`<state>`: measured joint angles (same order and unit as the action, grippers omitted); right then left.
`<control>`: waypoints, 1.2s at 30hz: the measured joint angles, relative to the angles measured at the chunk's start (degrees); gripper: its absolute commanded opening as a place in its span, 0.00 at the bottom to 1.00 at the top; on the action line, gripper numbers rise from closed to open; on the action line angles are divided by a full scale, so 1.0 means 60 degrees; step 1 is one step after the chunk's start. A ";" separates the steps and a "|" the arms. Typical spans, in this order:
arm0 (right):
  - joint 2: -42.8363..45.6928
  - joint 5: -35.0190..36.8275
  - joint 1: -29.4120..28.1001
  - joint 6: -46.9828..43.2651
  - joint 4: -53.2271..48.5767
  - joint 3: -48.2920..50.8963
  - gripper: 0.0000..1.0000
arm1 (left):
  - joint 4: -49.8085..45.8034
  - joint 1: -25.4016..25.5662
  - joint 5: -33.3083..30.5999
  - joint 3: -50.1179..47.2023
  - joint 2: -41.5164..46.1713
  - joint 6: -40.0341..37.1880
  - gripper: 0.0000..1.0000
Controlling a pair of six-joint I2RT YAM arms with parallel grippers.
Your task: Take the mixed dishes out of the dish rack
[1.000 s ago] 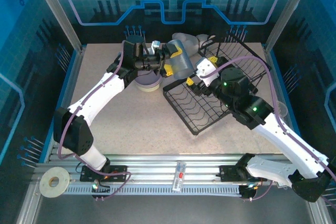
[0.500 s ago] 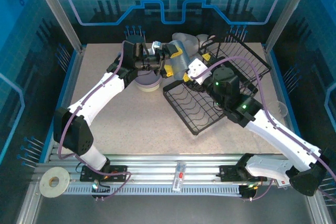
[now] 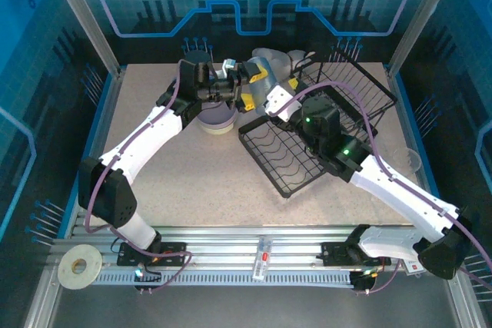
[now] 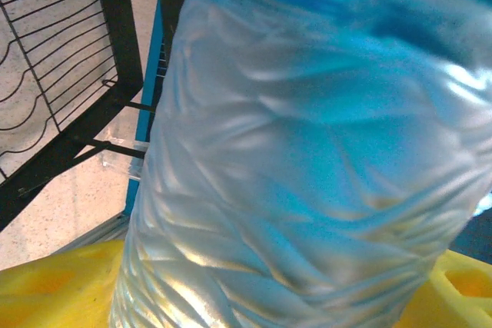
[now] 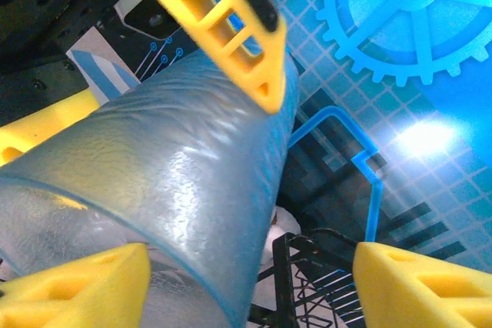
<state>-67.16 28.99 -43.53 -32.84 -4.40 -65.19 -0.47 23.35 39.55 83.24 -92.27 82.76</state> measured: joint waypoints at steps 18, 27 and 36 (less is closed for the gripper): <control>-0.0146 0.0696 -0.0561 -0.0375 0.0674 0.0146 0.11 | 0.0707 -0.0004 0.0036 -0.0492 0.0000 0.0907 0.58; -0.0361 0.1315 -0.0696 -0.0900 0.0794 0.0193 0.00 | 0.0947 -0.0055 0.0142 -0.0798 -0.0029 0.1457 0.63; -0.0426 0.1486 -0.0699 -0.0976 0.0925 0.0149 0.00 | 0.1993 -0.0062 0.0266 -0.1024 -0.0171 0.1730 0.83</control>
<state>-69.71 37.91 -47.72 -38.70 1.15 -64.29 11.49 22.98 41.15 77.10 -93.30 93.14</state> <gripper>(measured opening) 0.070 0.767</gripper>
